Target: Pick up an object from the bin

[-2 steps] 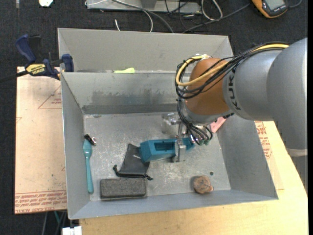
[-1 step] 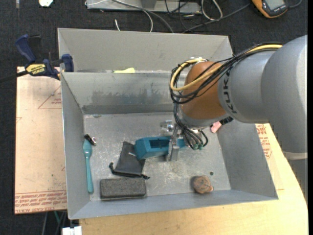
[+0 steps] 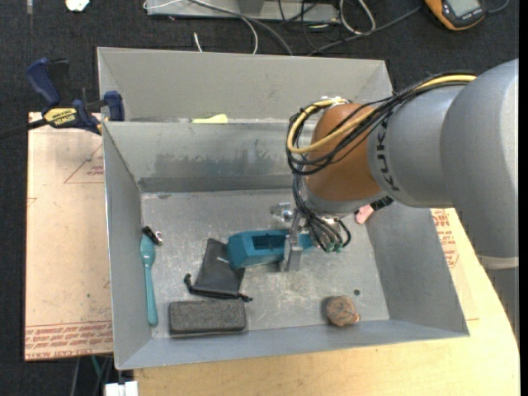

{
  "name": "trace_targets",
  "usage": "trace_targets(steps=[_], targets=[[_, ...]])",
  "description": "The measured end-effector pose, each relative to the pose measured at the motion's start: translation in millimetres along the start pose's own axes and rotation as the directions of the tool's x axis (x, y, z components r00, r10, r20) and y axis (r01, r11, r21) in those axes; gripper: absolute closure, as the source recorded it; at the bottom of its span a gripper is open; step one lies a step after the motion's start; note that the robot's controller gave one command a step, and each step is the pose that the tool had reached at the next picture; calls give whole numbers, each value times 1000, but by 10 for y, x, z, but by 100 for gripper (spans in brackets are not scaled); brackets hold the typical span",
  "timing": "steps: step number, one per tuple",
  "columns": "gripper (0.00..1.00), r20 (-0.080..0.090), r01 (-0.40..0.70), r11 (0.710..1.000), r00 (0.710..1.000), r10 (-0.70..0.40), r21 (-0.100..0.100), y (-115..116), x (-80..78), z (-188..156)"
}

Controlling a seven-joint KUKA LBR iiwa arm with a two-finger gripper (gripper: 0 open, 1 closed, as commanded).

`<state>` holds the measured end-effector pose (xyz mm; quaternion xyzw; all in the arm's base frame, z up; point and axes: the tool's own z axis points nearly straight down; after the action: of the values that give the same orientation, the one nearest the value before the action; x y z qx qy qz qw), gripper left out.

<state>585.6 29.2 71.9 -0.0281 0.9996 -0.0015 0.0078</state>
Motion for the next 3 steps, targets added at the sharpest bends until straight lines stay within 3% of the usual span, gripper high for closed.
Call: trace_targets(steps=[3], targets=[[100, -3, 2, 1000, 1000, -2, -1, 9, 13, -302]])
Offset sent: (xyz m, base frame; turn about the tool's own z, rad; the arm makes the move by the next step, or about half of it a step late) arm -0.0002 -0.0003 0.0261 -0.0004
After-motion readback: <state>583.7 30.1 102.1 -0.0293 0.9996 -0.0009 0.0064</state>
